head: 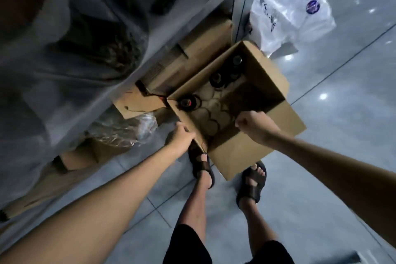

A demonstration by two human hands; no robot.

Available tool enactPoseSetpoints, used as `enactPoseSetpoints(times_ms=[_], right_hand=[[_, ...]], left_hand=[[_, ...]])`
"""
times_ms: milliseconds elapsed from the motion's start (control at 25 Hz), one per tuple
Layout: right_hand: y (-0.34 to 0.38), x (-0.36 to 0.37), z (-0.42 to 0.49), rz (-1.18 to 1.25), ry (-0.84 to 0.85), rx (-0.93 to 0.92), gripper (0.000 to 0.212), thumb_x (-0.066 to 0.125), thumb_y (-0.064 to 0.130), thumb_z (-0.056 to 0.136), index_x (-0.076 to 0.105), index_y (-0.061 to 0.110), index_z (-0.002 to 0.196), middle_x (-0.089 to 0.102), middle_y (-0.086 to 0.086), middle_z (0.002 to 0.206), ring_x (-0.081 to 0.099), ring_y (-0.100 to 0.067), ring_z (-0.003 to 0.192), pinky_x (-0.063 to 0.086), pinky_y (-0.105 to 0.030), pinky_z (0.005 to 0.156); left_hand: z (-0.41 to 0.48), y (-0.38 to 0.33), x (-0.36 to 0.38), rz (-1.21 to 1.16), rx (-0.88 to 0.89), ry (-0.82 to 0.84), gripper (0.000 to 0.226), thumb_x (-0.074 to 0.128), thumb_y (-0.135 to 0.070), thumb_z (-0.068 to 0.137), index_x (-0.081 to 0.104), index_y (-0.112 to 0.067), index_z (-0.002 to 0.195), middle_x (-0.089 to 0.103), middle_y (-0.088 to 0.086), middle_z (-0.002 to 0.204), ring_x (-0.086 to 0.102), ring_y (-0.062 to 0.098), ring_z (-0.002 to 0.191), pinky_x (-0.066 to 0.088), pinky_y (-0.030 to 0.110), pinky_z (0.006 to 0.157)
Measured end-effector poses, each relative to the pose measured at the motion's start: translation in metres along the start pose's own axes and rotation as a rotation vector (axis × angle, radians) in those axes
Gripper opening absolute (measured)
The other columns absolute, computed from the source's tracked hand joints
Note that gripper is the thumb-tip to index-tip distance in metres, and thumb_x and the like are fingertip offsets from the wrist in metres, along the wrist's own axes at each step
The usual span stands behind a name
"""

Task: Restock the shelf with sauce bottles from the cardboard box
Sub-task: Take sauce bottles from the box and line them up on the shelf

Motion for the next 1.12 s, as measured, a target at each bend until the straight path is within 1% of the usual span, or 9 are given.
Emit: enactPoseSetpoints(times_ms=[120,240,320,440,560,720,880,1040,1120], right_hand=[[0.015,0.042,0.074,-0.077,-0.007,-0.089,0.021,0.047,0.028,0.096,0.063,0.018,0.105,0.066,-0.008,0.096,0.065,-0.032,0.087,0.047,-0.033,0.064],[0.056,0.066,0.131,-0.136,-0.035,-0.297,0.040,0.048,0.029,0.097,0.042,0.031,0.137,0.062,-0.007,0.111,0.065,-0.032,0.099,0.050,-0.037,0.072],[0.079,0.079,0.157,-0.332,-0.033,-0.443,0.048,0.042,0.033,0.100,0.031,0.034,0.146,0.058,-0.008,0.123,0.064,-0.033,0.104,0.047,-0.037,0.074],[0.098,0.096,0.178,-0.602,-0.077,-0.479,0.041,0.032,0.026,0.104,0.035,0.029,0.145,0.063,-0.010,0.117,0.066,-0.032,0.100,0.040,-0.036,0.066],[0.105,0.107,0.183,-0.613,-0.124,-0.470,0.037,0.031,0.019,0.103,0.043,0.022,0.138,0.067,-0.011,0.107,0.067,-0.034,0.097,0.038,-0.036,0.063],[0.074,0.100,0.155,-0.335,-0.211,-0.456,0.024,0.043,0.031,0.098,0.048,0.023,0.121,0.066,-0.010,0.090,0.066,-0.035,0.081,0.038,-0.035,0.058],[0.057,0.059,0.085,-0.069,-0.315,-0.462,0.019,0.042,0.039,0.093,0.045,0.026,0.106,0.064,-0.004,0.085,0.063,-0.028,0.071,0.052,-0.042,0.060],[0.068,-0.016,0.004,0.227,-0.366,-0.440,0.017,0.048,0.044,0.085,0.056,0.031,0.093,0.068,0.005,0.079,0.066,-0.015,0.072,0.055,-0.040,0.066],[0.081,-0.066,-0.045,0.396,-0.382,-0.456,0.010,0.058,0.038,0.083,0.060,0.029,0.087,0.067,0.007,0.078,0.066,-0.009,0.075,0.056,-0.034,0.067]], left_hand=[[0.078,0.043,0.028,-0.029,-0.084,-0.020,0.070,0.059,-0.035,0.065,0.037,-0.012,0.127,0.063,0.024,0.111,0.066,0.040,0.098,0.056,0.052,0.087],[0.098,0.035,0.030,-0.049,-0.069,-0.045,0.065,0.058,-0.028,0.084,0.026,-0.014,0.139,0.061,0.020,0.113,0.065,0.039,0.095,0.057,0.054,0.084],[0.115,0.033,0.028,-0.058,-0.066,-0.070,0.058,0.053,-0.019,0.096,0.024,-0.012,0.145,0.057,0.016,0.111,0.059,0.031,0.089,0.057,0.054,0.083],[0.126,0.039,0.027,-0.041,-0.046,-0.026,0.049,0.053,-0.019,0.097,0.029,-0.012,0.139,0.058,0.014,0.109,0.060,0.028,0.086,0.058,0.053,0.082],[0.122,0.044,0.019,0.043,-0.030,-0.014,0.056,0.063,-0.031,0.083,0.034,-0.017,0.128,0.063,0.019,0.117,0.065,0.038,0.102,0.057,0.052,0.085],[0.096,0.034,0.007,0.143,0.053,-0.095,0.077,0.061,-0.019,0.090,0.014,-0.014,0.151,0.058,0.019,0.132,0.057,0.040,0.117,0.048,0.041,0.094],[0.055,0.026,-0.005,0.109,0.249,-0.166,0.095,0.072,-0.017,0.085,0.007,-0.024,0.154,0.043,0.015,0.148,0.051,0.035,0.127,0.046,0.047,0.100],[-0.002,-0.004,-0.008,0.057,0.456,-0.089,0.107,0.080,-0.052,0.066,0.011,-0.045,0.147,0.034,0.006,0.154,0.042,0.023,0.137,0.046,0.046,0.103],[-0.044,-0.029,-0.015,0.058,0.537,-0.038,0.102,0.078,-0.054,0.063,0.019,-0.046,0.145,0.042,-0.004,0.150,0.042,0.014,0.137,0.044,0.045,0.107]])
Point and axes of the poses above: each hand's wrist, its own z-axis towards the middle knuckle, its own x-axis out of the palm, y = z × x, the point moved 2 cm from there along z, towards the middle knuckle
